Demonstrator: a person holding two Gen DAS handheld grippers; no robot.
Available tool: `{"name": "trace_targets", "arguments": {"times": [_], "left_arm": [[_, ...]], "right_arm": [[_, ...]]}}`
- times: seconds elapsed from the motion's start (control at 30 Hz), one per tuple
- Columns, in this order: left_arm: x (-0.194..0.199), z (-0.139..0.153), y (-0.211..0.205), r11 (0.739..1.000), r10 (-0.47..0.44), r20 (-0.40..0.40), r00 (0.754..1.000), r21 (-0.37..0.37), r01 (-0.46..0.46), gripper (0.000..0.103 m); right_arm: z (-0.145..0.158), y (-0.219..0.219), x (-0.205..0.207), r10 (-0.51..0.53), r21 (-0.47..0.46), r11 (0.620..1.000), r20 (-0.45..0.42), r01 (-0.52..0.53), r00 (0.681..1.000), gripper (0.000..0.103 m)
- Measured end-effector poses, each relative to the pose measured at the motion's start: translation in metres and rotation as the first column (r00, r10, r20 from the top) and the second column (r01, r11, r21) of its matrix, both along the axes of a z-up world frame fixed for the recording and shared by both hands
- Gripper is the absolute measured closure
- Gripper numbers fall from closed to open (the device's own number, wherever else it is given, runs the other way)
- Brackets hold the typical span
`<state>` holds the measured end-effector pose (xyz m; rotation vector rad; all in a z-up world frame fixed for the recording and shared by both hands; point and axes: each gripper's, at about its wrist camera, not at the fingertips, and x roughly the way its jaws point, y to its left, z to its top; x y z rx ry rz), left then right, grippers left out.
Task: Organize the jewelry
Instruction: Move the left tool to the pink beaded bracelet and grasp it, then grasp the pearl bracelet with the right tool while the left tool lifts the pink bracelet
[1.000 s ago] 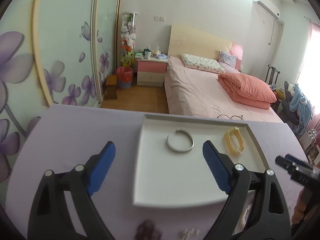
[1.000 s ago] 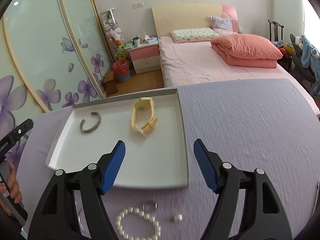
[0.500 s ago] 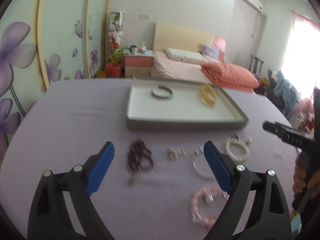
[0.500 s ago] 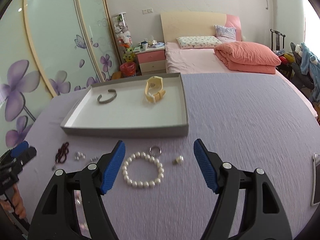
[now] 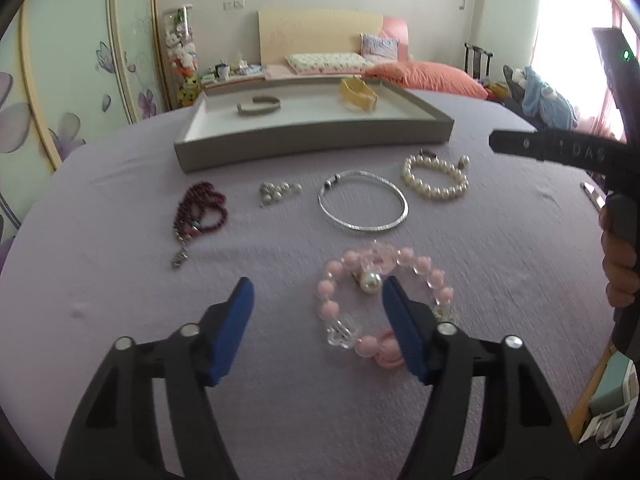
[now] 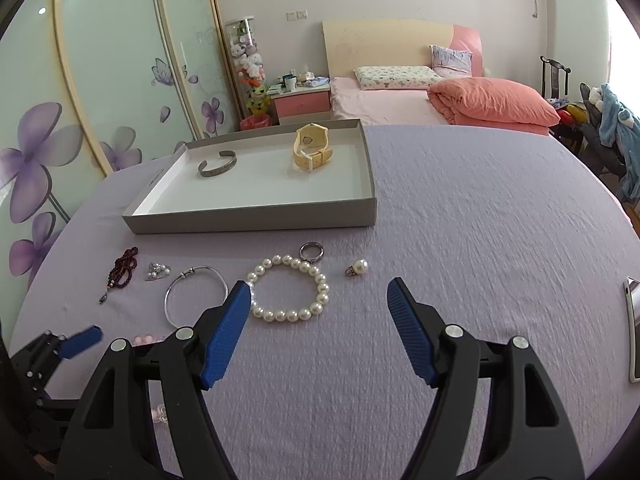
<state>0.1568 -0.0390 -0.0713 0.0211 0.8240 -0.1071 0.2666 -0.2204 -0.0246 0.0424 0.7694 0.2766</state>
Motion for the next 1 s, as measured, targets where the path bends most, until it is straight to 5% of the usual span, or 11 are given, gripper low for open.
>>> {"name": "trace_targets", "arguments": {"times": [0.27,0.4,0.5,1.0], "left_arm": [[0.011,-0.009,0.004,0.999,0.027,-0.05,0.998,-0.045,-0.029,0.061],[0.009,-0.01,-0.002,1.0,0.022,-0.044,0.999,0.007,-0.022,0.086],[0.008,-0.01,-0.003,0.999,0.015,-0.038,0.999,0.03,-0.014,0.09],[0.002,0.012,0.024,0.996,-0.005,0.017,1.0,-0.088,0.007,0.09]], "right_arm": [[-0.003,-0.002,-0.001,-0.006,0.006,1.0,-0.005,0.006,1.0,0.031],[-0.007,-0.003,0.002,-0.015,0.0,1.0,-0.014,0.015,1.0,0.031],[-0.01,-0.005,0.004,-0.024,0.001,1.0,-0.024,0.024,0.999,0.031],[-0.024,-0.001,0.009,-0.02,-0.032,0.999,-0.059,0.019,0.998,0.032]]}}
